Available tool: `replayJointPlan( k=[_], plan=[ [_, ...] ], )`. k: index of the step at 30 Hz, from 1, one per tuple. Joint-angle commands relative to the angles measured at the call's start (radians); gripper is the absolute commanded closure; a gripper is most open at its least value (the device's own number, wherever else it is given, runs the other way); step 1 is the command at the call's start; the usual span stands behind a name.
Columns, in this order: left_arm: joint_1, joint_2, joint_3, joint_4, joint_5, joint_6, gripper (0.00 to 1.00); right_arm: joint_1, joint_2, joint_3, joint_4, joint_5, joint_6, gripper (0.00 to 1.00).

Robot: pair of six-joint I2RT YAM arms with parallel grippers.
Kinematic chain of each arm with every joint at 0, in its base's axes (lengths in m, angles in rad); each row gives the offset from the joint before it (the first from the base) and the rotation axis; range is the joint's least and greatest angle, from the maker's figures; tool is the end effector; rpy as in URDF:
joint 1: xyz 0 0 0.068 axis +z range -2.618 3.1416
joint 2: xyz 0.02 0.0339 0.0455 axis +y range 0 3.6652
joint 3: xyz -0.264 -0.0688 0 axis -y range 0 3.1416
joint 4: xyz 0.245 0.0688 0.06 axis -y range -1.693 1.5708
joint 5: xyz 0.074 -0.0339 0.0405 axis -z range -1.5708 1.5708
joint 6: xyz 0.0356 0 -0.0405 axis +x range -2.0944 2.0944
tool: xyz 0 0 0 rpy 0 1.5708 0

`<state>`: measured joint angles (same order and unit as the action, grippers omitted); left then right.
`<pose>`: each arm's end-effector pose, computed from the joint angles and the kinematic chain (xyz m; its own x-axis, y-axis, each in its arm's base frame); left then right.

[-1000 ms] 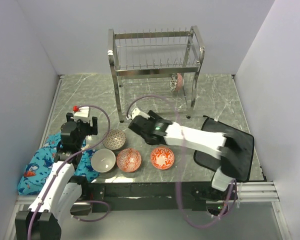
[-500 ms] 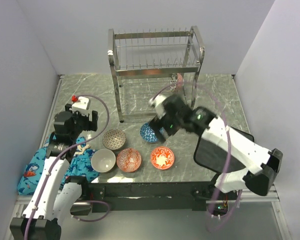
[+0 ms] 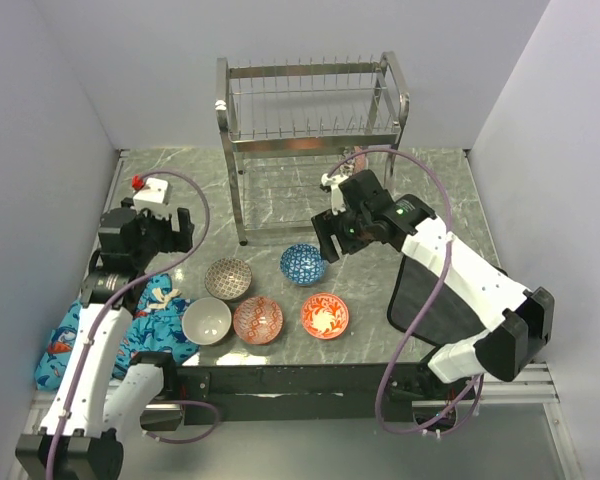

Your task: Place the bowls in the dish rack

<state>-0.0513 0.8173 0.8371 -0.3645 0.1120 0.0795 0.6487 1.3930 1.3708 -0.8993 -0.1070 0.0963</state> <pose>0.1856 -0.0135 0.3339 -0.3240 0.0957 -0.9412 0.1823 0.9825 0.0371 0.2254 0.1757 0.3407 -0.6945 -0.4066 -0.5936 -0.5881 0.7961 0.1428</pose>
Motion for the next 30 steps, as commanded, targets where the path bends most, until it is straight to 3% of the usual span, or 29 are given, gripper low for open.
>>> replayJointPlan(
  k=[1, 2, 7, 12, 22, 30],
  plan=[
    [0.019, -0.075, -0.09, 0.038, 0.055, -0.182, 0.12, -0.007, 0.018, 0.025, 0.045, 0.013, 0.075, 0.19],
    [0.042, -0.095, -0.104, 0.044, 0.078, -0.197, 0.01, -0.007, 0.024, 0.011, 0.051, 0.012, 0.086, 0.2],
    [0.149, -0.122, -0.136, 0.029, 0.058, -0.192, 0.01, -0.017, 0.089, -0.07, 0.062, 0.021, 0.106, 0.34],
    [0.304, -0.122, -0.113, -0.011, 0.063, -0.21, 0.01, -0.017, 0.19, -0.021, 0.074, 0.021, 0.072, 0.33],
    [0.369, -0.121, -0.112, -0.045, 0.112, -0.205, 0.01, -0.02, 0.376, 0.077, 0.066, -0.002, 0.082, 0.32],
    [0.395, -0.165, -0.115, -0.077, 0.129, -0.227, 0.01, -0.024, 0.439, 0.094, 0.071, -0.013, 0.098, 0.39]
  ],
)
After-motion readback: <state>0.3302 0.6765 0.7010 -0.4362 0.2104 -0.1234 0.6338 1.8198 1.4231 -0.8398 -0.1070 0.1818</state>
